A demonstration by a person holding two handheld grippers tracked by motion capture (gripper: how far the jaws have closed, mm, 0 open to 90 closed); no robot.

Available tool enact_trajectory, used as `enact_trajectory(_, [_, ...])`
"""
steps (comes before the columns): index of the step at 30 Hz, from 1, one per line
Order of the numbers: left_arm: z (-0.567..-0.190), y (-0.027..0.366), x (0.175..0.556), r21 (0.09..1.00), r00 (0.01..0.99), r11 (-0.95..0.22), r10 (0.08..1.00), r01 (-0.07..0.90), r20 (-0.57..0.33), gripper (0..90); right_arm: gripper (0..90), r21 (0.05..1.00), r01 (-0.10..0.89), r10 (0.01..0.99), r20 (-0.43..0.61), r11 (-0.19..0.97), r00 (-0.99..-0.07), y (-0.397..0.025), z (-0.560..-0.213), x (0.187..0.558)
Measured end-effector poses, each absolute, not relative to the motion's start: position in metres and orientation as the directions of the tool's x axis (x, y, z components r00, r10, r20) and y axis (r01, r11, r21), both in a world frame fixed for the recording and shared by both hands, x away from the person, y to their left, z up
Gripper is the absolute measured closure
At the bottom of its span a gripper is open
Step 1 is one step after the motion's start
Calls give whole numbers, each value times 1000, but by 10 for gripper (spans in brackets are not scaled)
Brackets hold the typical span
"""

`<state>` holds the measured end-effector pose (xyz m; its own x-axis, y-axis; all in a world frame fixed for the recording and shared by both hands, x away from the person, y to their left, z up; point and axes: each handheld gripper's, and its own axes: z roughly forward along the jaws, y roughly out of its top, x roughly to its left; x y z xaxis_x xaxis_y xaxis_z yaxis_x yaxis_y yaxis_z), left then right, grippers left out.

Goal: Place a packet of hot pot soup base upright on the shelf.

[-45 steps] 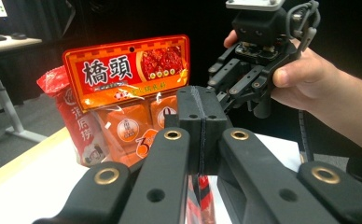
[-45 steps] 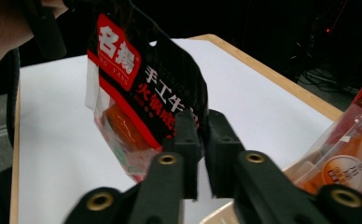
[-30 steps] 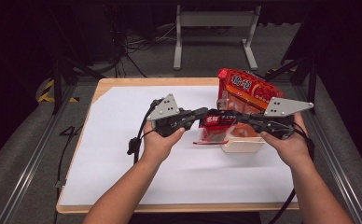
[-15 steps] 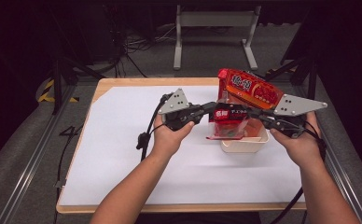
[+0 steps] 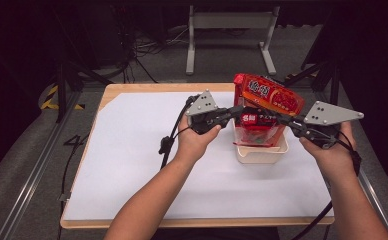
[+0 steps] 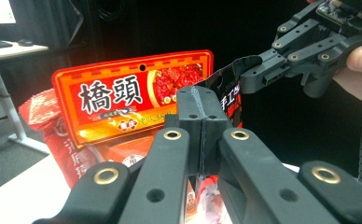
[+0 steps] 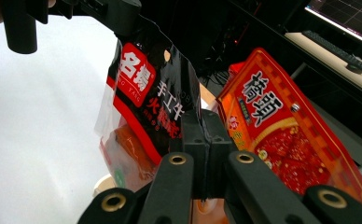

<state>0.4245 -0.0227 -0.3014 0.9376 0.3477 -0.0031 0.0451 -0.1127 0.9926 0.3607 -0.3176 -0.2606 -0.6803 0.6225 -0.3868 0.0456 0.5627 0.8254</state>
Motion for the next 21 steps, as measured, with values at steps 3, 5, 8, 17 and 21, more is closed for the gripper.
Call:
enact_trajectory(3, [-302, -26, 426, 992, 939, -117, 344, 48, -5, 900, 900, 823, 50, 624, -388, 566, -678, -320, -261, 360])
enact_trajectory(5, [-304, -29, 428, 991, 940, -123, 341, 62, -16, 900, 900, 821, 57, 629, -389, 569, -673, -322, -263, 359])
enact_trajectory(8, [-306, -33, 430, 988, 942, -132, 333, 81, -32, 900, 900, 818, 67, 632, -387, 571, -671, -324, -264, 359])
enact_trajectory(17, [-312, -39, 431, 982, 948, -155, 315, 106, -52, 900, 900, 812, 102, 640, -368, 574, -674, -330, -268, 359])
enact_trajectory(21, [-315, -42, 432, 979, 948, -166, 310, 119, -63, 900, 900, 810, 125, 644, -351, 573, -680, -333, -271, 359])
